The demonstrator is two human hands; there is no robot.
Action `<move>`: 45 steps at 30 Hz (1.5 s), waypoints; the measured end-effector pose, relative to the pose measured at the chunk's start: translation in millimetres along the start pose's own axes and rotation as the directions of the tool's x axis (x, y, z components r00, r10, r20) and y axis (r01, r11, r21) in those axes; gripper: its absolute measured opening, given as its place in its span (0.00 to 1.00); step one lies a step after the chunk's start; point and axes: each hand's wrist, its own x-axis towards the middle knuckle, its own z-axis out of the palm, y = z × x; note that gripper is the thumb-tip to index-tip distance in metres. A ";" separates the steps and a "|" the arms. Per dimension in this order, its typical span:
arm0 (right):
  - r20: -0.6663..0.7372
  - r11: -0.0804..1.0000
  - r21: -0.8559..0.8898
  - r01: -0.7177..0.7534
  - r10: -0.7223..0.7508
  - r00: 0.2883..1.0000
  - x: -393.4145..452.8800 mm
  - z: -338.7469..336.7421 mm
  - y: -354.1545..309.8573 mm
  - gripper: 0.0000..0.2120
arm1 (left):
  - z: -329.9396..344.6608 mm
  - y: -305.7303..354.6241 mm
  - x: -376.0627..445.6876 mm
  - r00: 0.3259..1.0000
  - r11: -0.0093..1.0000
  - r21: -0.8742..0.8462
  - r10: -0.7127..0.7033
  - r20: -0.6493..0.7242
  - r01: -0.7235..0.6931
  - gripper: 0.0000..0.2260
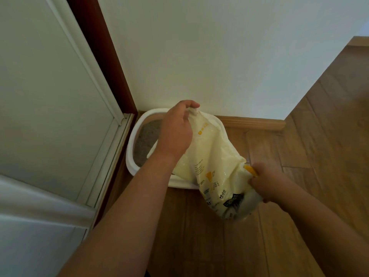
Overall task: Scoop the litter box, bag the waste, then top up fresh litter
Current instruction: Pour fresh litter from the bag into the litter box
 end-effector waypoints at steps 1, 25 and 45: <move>0.000 1.000 0.010 -0.002 0.002 1.000 -1.7 -0.8 0.7 0.12 | -1.9 -1.1 2.7 0.999 0.999 -0.024 -0.031 0.017 0.031 0.16; -0.133 0.974 0.213 0.075 -0.047 0.990 -29.3 -32.6 -2.5 0.07 | -27.0 4.5 55.5 0.997 0.957 -0.282 -0.075 -0.008 0.070 0.13; -0.146 0.985 0.168 0.042 -0.017 0.989 -9.5 -21.8 -9.6 0.05 | -32.6 -78.5 49.2 0.940 0.842 -0.445 -0.342 -0.004 0.304 0.13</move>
